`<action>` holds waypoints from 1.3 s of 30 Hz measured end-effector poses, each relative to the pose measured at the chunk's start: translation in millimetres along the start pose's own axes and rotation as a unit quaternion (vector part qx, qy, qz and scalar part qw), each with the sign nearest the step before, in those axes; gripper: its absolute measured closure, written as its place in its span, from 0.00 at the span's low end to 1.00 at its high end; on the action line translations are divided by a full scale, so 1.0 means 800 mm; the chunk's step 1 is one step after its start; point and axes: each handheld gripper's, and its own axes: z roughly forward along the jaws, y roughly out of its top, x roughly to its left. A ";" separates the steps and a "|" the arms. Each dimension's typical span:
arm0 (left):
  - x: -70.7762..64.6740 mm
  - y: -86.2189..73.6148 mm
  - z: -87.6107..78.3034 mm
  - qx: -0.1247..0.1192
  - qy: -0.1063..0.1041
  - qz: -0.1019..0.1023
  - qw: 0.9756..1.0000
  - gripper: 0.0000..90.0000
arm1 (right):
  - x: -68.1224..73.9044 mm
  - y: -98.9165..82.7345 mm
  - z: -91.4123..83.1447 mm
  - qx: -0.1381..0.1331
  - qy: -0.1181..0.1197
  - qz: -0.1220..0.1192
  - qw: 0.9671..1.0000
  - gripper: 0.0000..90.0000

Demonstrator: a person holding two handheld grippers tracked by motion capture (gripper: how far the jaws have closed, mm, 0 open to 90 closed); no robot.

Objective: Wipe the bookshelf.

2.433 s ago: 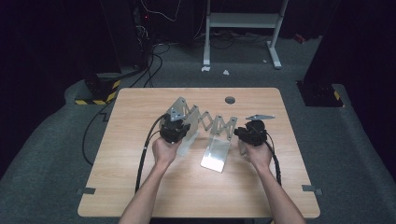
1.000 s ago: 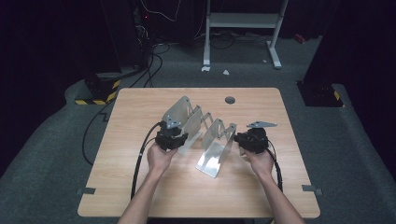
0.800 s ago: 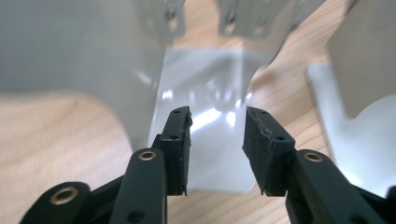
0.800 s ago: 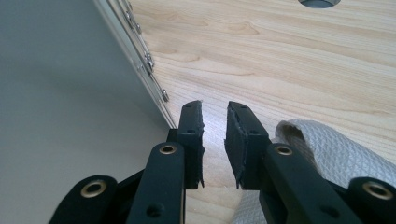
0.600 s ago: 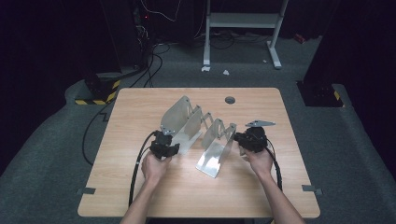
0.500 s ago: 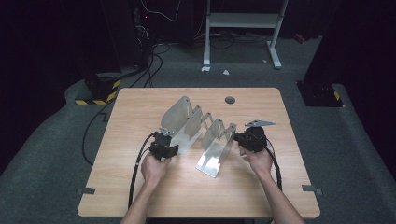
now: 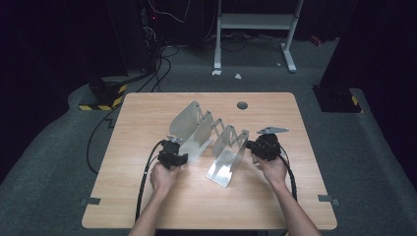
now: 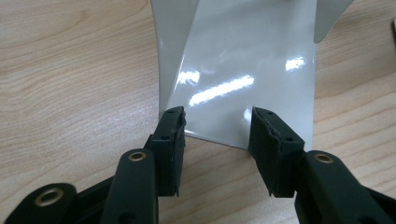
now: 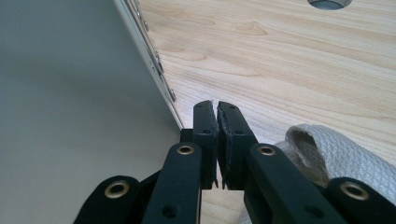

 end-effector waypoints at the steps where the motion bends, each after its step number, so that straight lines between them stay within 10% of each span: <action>1: 0.000 0.000 0.001 -0.001 -0.001 -0.002 1.000 0.62 | 0.000 0.000 0.000 0.001 0.001 0.000 1.000 0.96; 28: 0.008 0.027 0.020 0.005 -0.006 0.028 1.000 0.63 | 0.031 -0.024 -0.015 -0.008 0.037 -0.027 0.999 0.96; 39: -0.021 0.049 0.037 0.005 -0.025 0.064 0.998 0.65 | 0.037 -0.027 -0.014 -0.011 0.034 -0.030 0.999 0.96</action>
